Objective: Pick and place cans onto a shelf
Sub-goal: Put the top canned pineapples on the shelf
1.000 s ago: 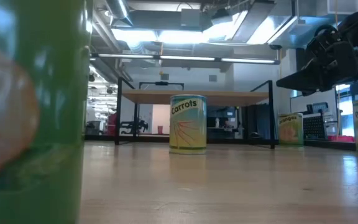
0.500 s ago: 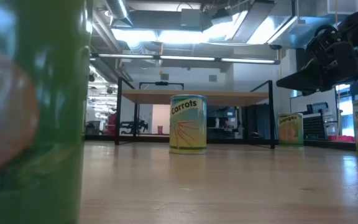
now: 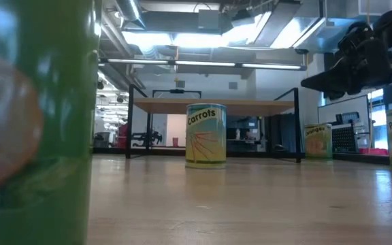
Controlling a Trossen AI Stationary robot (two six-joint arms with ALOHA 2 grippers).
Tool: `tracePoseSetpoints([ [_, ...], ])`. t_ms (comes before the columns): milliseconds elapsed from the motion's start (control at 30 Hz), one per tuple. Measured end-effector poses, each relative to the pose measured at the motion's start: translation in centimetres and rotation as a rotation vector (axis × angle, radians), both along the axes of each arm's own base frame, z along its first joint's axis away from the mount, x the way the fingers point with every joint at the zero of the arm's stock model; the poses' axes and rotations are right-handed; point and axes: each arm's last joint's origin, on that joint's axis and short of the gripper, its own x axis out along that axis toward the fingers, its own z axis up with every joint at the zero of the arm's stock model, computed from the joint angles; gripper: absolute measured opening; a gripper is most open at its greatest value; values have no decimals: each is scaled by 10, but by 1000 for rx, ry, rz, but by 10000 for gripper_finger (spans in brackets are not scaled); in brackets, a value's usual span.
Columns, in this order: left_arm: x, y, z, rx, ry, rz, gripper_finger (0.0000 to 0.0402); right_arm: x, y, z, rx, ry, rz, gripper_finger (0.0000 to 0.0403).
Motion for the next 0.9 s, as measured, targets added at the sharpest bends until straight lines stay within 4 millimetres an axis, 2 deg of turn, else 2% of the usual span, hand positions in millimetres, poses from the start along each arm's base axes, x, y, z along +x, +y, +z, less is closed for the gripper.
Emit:
tracePoseSetpoints([
  [200,0,0,3,12,-26,11,9,0,-2,6,-21,-58,-73,29],
  [367,-1,1,14,-37,-136,44,9,-1,-3,8,-46,-69,-119,29],
  [500,-8,0,40,-80,-167,86,9,1,-4,23,-62,-110,-119,29],
  [633,-15,1,71,-95,-56,175,9,2,-4,48,-101,-118,-118,29],
  [733,-15,2,91,-175,46,244,9,0,-4,68,-70,-37,-115,29],
  [900,-4,6,132,-294,127,303,9,-8,-2,107,-43,100,-111,29],
])
